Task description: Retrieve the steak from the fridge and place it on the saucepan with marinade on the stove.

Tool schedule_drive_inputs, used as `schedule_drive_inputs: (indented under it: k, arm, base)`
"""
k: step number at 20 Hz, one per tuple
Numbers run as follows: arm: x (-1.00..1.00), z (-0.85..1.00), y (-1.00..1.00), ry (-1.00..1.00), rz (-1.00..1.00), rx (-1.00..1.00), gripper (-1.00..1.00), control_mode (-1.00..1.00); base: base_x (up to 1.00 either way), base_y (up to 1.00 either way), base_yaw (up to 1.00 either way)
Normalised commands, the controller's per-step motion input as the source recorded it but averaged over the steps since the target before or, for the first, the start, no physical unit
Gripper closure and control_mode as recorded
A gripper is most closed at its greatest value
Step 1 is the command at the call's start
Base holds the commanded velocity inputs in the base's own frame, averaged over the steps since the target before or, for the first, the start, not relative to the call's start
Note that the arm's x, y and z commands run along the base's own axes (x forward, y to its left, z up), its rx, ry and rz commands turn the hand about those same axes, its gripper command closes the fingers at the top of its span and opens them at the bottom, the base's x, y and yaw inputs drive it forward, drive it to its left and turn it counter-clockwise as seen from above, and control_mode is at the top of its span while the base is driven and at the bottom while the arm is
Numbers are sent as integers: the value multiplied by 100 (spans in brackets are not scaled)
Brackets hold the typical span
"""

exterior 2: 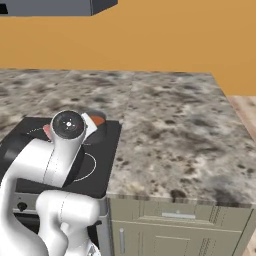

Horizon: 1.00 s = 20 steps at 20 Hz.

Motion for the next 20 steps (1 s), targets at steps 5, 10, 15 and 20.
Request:
schedule_drive_inputs:
  k: [5,10,15,20]
  arm:
    - [0,0,0,0,0,0,100,100]
    - [0,0,0,0,0,0,100,100]
    - [0,0,0,0,0,0,100,100]
    - [18,-1,0,4,0,0,100,-100]
  base:
    - [100,10,3]
    - [68,1,0]
    - [16,0,0]
    - [11,0,0]
